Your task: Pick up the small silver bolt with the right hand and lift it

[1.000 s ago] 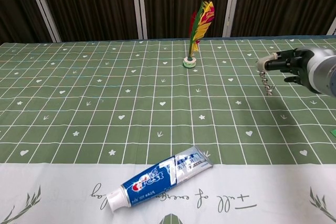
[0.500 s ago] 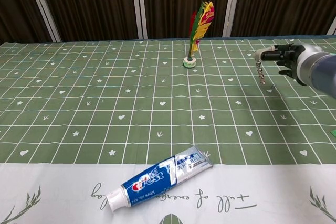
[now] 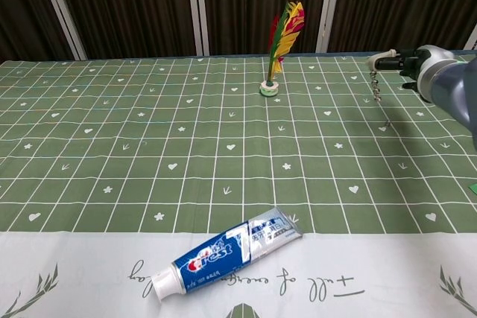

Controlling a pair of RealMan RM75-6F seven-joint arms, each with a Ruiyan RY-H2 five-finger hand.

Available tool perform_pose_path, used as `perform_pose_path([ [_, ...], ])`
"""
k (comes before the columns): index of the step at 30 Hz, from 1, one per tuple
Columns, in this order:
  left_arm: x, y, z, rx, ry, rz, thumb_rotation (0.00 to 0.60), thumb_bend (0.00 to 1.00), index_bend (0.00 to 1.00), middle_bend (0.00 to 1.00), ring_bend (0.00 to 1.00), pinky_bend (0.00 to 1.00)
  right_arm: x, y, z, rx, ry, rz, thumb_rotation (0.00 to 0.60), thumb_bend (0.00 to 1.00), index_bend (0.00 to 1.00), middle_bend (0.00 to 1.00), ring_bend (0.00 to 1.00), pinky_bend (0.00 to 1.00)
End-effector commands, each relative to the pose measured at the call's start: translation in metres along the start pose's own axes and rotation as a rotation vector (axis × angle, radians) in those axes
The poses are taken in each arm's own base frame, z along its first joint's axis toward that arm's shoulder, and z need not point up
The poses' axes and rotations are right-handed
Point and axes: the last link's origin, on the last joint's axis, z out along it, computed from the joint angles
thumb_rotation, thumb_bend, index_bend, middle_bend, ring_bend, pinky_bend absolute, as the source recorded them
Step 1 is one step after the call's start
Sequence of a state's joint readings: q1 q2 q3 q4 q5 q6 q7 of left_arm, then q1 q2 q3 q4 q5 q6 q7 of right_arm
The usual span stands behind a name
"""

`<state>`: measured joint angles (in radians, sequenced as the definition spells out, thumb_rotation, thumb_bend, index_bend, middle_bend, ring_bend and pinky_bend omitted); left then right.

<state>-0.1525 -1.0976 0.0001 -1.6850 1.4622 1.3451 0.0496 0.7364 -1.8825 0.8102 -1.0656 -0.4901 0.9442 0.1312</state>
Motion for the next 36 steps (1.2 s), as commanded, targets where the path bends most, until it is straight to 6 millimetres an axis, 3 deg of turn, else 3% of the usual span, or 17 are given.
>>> perform_pose_path([
  [1,0.0,0.0,0.0,0.004,-0.001,-0.001,0.6,0.0,0.0,0.0,0.0,0.0,-0.002,0.001,0.006,0.014,0.006,0.015,0.6,0.39,0.6,0.15,0.0,0.0],
  [6,0.001,-0.001,-0.002,0.008,0.003,-0.001,0.6,0.0,0.0,0.0,0.0,0.0,0.0,0.007,0.01,0.004,0.013,0.023,0.6,0.39,0.61,0.19,0.0,0.0],
  [36,0.001,-0.001,-0.003,0.006,-0.009,-0.008,0.6,0.0,0.0,0.0,0.0,0.0,0.015,0.029,0.023,-0.049,0.053,0.012,0.6,0.39,0.61,0.19,0.0,0.0],
])
